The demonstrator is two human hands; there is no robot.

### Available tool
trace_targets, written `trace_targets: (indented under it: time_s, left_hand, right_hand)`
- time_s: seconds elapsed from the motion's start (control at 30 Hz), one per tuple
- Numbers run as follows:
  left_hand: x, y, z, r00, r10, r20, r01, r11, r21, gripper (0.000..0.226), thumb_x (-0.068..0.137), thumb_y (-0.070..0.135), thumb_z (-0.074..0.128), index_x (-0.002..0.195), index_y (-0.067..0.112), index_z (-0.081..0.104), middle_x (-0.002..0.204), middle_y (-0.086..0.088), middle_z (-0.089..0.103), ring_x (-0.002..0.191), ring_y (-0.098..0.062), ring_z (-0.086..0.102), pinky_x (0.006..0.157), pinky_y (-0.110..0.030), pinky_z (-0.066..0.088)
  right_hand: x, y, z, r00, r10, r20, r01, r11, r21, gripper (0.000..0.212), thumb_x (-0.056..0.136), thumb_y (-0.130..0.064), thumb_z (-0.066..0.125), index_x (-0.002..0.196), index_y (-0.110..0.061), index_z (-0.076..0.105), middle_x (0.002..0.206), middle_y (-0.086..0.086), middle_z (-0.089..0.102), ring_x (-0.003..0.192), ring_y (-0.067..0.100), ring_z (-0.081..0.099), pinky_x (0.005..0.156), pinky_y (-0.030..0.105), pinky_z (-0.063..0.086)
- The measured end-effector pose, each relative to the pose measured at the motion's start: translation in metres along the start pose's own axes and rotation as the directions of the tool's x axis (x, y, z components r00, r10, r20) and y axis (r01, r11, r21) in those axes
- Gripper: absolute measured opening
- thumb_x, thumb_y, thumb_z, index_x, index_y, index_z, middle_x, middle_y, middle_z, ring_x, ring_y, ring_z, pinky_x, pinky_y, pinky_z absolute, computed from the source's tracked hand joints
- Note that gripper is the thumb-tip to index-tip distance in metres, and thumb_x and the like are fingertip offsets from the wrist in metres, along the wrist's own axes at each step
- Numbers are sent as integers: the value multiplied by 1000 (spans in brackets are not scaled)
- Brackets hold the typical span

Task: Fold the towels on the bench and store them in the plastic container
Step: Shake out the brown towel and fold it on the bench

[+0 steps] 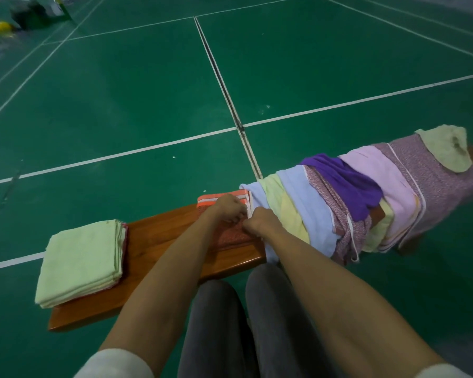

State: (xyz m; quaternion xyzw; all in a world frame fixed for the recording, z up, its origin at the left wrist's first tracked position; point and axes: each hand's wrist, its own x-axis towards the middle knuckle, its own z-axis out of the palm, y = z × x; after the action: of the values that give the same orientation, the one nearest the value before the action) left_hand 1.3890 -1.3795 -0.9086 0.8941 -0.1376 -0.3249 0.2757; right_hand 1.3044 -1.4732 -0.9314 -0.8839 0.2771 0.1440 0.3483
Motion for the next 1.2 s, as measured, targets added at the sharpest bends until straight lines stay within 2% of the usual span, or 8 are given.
trace_targets:
  time_s: [0.1,0.23,0.4,0.53,0.7,0.87,1.0,1.2]
  left_hand:
    - [-2,-14,-10,975,-1,-221,4,1000,12,17,88,8,60,89,1,76,88,-20,74,76,-28,65,77,-40,59]
    - [-8,-48,-25,826,-147,-544,169,986,-9,28,89,18,61,113,4,64,115,-19,66,109,-38,62,93,-41,51]
    - [-22,-72,-34,894,-447,-39,389,816,-428,51,91,46,71,115,5,54,120,-10,61,120,-37,61,92,-44,51]
    - [-33,-77,-37,898,-371,237,432,643,-632,62,89,46,74,133,7,55,123,-13,67,105,-32,66,86,-42,56]
    - [-46,-83,-45,929,-236,285,367,502,-783,55,85,37,78,129,10,59,116,-15,71,98,-33,70,70,-42,58]
    - [-68,-91,-66,972,-152,182,237,575,-783,62,81,32,82,133,14,54,123,-15,68,108,-35,68,74,-44,61]
    - [-81,-100,-75,974,-218,-54,107,664,-740,51,88,25,79,130,4,59,117,-20,71,104,-39,71,89,-58,58]
    - [-113,-127,-99,812,-311,-494,-11,838,-546,67,86,54,74,122,-2,65,117,-19,68,109,-36,66,93,-42,55]
  right_hand:
    - [1,-6,3,994,49,-97,-40,994,99,38,88,-49,58,113,-20,56,102,5,66,87,25,65,80,37,58]
    - [9,-18,10,989,91,-120,-67,979,194,55,83,-55,60,121,-16,59,113,9,68,98,29,67,87,40,58]
    - [5,-30,7,991,128,33,-133,952,277,31,92,-41,67,109,-15,61,103,8,68,91,26,66,81,35,55]
    - [8,-33,6,968,192,159,-247,826,506,31,91,-31,68,112,-10,61,108,9,68,96,28,64,94,39,55]
    - [-12,-47,-14,939,101,328,-304,689,659,17,99,-18,59,114,-10,57,104,13,67,88,29,64,83,41,56]
    - [23,-51,5,983,47,178,-140,821,554,38,91,-23,54,127,-11,58,117,16,68,101,35,67,93,53,57]
    - [-13,-86,8,997,72,-31,-57,937,346,48,95,-41,52,125,-3,57,118,18,67,95,34,67,79,39,57]
    - [-64,-140,24,978,-102,-182,139,969,207,38,108,-38,43,118,-8,63,113,12,65,96,31,60,75,31,38]
